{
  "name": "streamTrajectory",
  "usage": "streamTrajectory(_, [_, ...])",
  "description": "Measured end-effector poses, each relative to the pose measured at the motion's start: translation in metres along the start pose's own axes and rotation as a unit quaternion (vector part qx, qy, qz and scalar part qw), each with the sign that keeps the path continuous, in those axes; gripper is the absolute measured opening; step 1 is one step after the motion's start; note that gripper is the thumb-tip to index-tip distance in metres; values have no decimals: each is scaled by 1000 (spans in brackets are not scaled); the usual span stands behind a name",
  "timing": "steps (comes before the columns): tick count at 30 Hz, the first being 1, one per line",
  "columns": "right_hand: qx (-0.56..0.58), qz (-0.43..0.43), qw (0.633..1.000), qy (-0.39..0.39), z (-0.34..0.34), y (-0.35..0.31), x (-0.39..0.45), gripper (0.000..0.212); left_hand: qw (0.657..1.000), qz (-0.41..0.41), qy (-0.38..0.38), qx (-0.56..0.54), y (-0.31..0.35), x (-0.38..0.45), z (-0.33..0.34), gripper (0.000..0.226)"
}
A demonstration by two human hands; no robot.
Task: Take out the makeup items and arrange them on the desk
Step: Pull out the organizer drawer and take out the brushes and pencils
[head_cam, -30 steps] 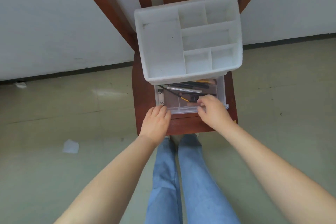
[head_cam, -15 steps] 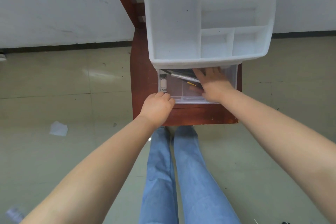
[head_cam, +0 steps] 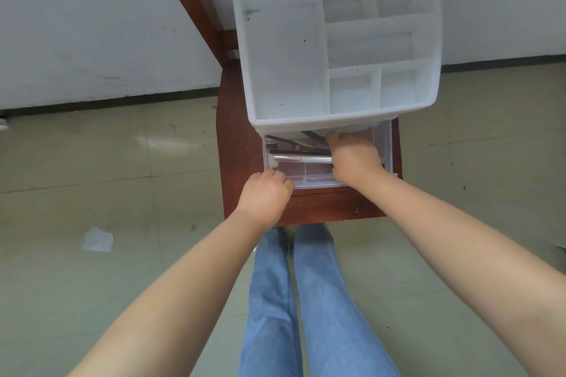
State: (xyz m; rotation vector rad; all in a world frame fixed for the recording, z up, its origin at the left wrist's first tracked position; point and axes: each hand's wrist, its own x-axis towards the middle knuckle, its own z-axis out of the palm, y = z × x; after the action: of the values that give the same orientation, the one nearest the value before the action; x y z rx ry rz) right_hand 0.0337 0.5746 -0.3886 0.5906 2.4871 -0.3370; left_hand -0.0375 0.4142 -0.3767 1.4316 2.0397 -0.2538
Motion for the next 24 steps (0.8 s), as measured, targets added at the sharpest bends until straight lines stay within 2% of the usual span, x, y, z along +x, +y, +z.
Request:
streamTrajectory(4, [-13, -14, 1000, 16, -5, 3, -16, 45, 1000, -9, -6, 15, 2, -2, -1, 41])
streamTrajectory(7, [-21, -14, 1000, 12, -8, 10, -30, 36, 1000, -11, -7, 23, 3, -4, -2, 32])
streamTrajectory(9, [-12, -3, 1000, 8, -9, 16, -40, 33, 1000, -12, 9, 20, 4, -3, -3, 26])
streamTrajectory(13, [12, 35, 999, 3, -8, 28, -52, 34, 999, -26, 32, 19, 2, 2, -11, 27])
streamTrajectory(17, [40, 75, 996, 3, -7, 41, -64, 38, 998, -58, -12, 29, 3, 19, -25, 36])
streamTrajectory(20, [68, 94, 993, 2, -5, 44, -68, 36, 994, -66, -35, 77, 3, 33, -29, 41])
streamTrajectory(24, [85, 63, 994, 36, -15, 41, -44, 29, 985, -52, -49, 156, -2, 42, -32, 44])
